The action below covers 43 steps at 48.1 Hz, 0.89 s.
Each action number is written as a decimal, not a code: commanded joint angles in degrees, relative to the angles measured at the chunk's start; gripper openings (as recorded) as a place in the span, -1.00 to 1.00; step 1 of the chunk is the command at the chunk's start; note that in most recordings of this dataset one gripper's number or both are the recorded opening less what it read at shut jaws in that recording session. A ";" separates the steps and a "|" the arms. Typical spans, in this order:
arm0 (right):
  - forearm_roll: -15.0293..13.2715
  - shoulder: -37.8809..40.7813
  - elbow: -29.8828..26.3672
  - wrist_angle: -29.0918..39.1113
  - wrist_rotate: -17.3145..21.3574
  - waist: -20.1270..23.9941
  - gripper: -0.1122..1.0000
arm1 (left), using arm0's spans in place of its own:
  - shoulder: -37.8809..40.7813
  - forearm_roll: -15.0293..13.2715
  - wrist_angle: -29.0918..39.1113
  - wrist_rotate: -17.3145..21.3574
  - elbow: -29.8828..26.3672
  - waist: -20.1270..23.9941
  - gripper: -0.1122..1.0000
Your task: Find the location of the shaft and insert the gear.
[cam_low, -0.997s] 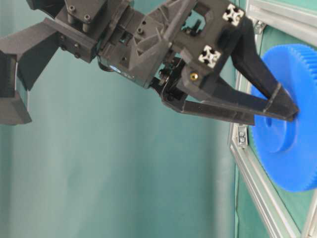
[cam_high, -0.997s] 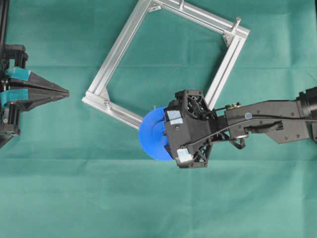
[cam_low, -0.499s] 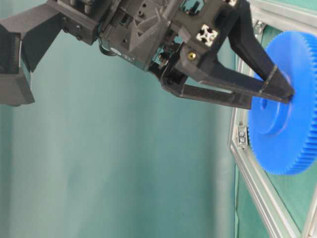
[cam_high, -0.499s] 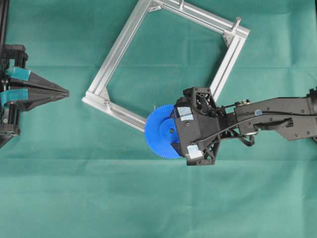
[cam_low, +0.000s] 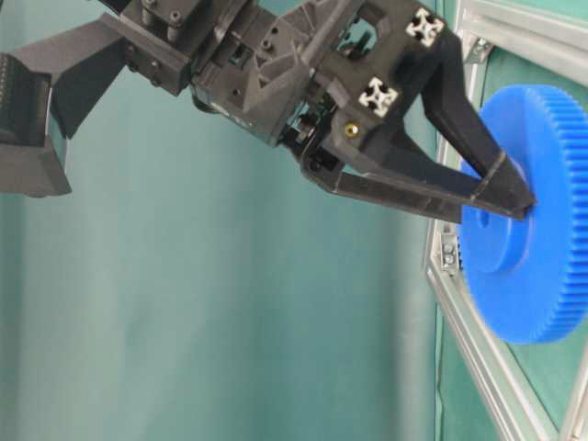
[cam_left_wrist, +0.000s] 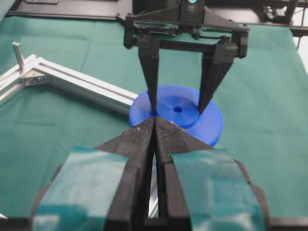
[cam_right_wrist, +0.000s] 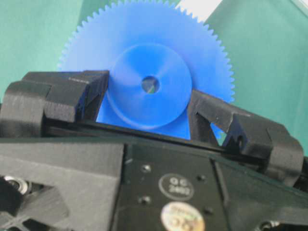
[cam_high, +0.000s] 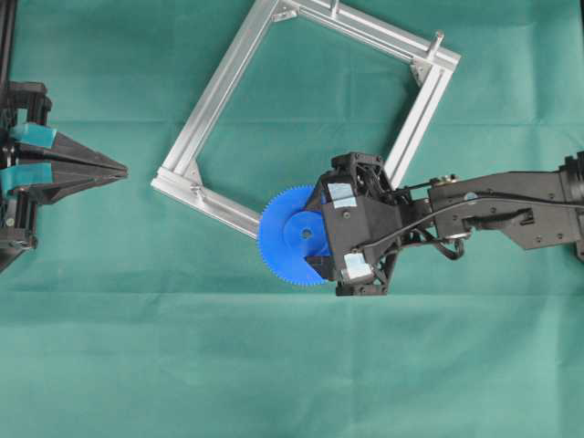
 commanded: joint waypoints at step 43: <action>1.58 -1.05 2.37 -2.55 2.20 1.93 0.44 | 0.44 -0.09 -0.53 -0.09 -0.70 0.18 -0.77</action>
